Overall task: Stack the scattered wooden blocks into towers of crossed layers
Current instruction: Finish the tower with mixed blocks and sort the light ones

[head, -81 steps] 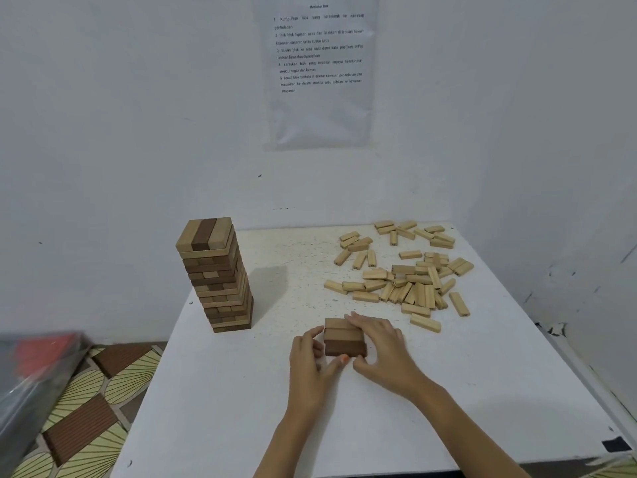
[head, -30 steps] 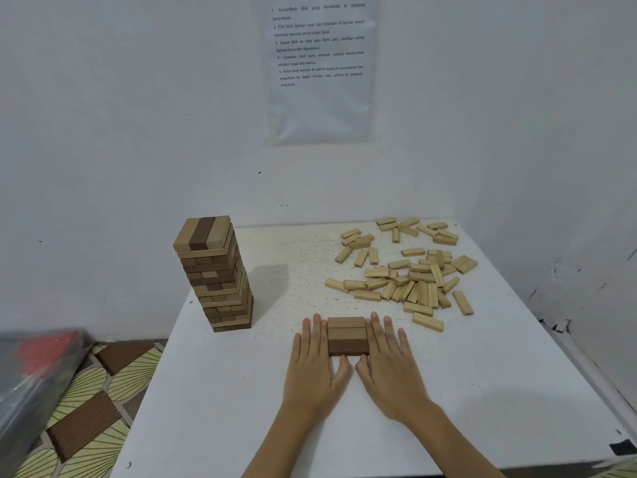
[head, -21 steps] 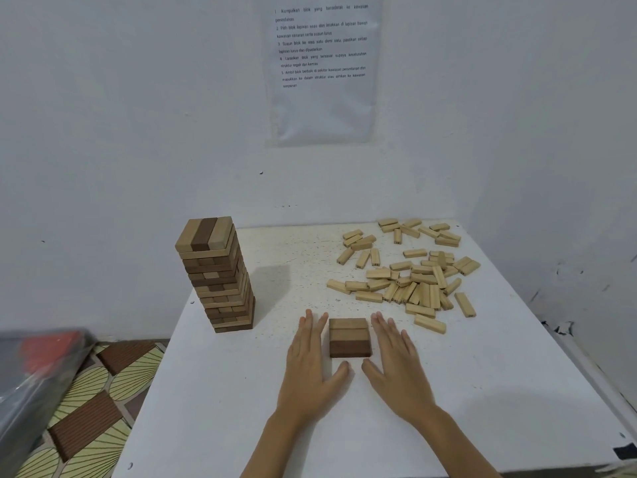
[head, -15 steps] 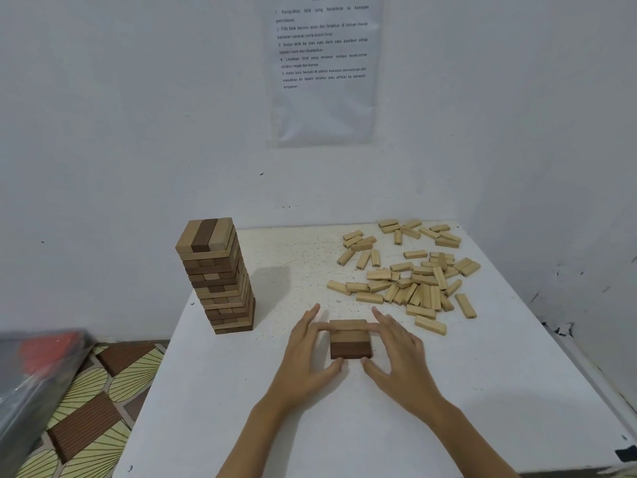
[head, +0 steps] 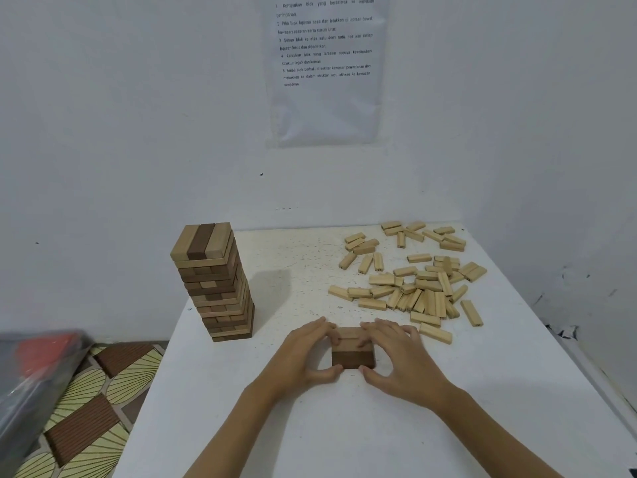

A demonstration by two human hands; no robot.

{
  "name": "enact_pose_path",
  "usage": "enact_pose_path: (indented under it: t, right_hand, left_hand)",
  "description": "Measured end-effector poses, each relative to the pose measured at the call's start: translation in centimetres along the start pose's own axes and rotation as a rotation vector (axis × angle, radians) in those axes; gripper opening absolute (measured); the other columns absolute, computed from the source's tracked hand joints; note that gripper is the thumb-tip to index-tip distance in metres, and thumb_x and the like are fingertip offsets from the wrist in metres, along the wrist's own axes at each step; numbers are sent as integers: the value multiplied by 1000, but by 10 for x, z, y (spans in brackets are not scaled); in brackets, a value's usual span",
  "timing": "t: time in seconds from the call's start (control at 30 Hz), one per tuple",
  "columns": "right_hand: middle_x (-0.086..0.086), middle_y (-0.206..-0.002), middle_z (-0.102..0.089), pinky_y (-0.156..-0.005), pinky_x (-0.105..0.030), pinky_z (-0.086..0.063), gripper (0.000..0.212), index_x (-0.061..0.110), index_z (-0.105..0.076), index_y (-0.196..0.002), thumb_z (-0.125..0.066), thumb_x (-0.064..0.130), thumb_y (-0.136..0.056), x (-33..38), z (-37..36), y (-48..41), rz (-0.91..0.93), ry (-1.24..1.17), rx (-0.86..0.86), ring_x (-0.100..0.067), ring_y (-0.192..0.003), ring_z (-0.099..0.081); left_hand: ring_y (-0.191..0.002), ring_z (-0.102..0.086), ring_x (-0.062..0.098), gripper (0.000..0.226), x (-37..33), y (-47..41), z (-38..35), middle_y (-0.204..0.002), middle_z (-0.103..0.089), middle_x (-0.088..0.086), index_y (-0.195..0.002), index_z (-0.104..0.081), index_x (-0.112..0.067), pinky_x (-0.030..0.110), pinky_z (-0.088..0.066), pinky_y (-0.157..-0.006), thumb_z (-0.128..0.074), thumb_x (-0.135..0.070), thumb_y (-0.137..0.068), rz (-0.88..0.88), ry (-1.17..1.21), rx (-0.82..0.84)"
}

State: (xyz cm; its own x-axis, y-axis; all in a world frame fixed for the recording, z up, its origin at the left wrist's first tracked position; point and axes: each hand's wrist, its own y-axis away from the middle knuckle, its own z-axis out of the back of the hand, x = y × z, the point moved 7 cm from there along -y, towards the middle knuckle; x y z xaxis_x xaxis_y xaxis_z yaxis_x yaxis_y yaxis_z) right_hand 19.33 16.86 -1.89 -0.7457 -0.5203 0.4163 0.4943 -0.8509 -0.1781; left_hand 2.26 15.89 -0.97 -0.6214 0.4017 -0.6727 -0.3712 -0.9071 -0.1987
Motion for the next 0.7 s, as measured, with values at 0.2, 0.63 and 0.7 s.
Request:
enact_pose_path:
  t: [0.2, 0.63, 0.7]
  right_hand:
    - [20, -136, -48, -102, -20, -13, 49, 31, -55, -123, -57, 54, -79, -2, 0, -2, 15, -42, -25, 3, -132, -30]
    - [30, -131, -45, -107, -24, -18, 34, 41, -54, -106, -60, 54, -75, -5, -3, 2, 1, -156, -111, 11, -128, -31]
    - [32, -132, -44, -108, -19, -15, 35, 44, -52, -107, -61, 53, -75, -5, -2, 4, -15, -187, -114, 11, -129, -31]
  left_hand:
    - [-104, -53, 8, 33, -1, -4, -4, -113, -57, -11, -97, -56, -21, 25, -45, -86, -76, -35, -75, -23, 23, -18]
    - [-109, -55, 14, 37, 6, -1, -4, -115, -58, -12, -103, -56, -23, 31, -47, -89, -77, -36, -77, 23, 127, -47]
    - [-106, -56, 19, 41, 8, -1, -2, -111, -60, -9, -106, -55, -22, 36, -48, -88, -81, -31, -75, 53, 197, -58]
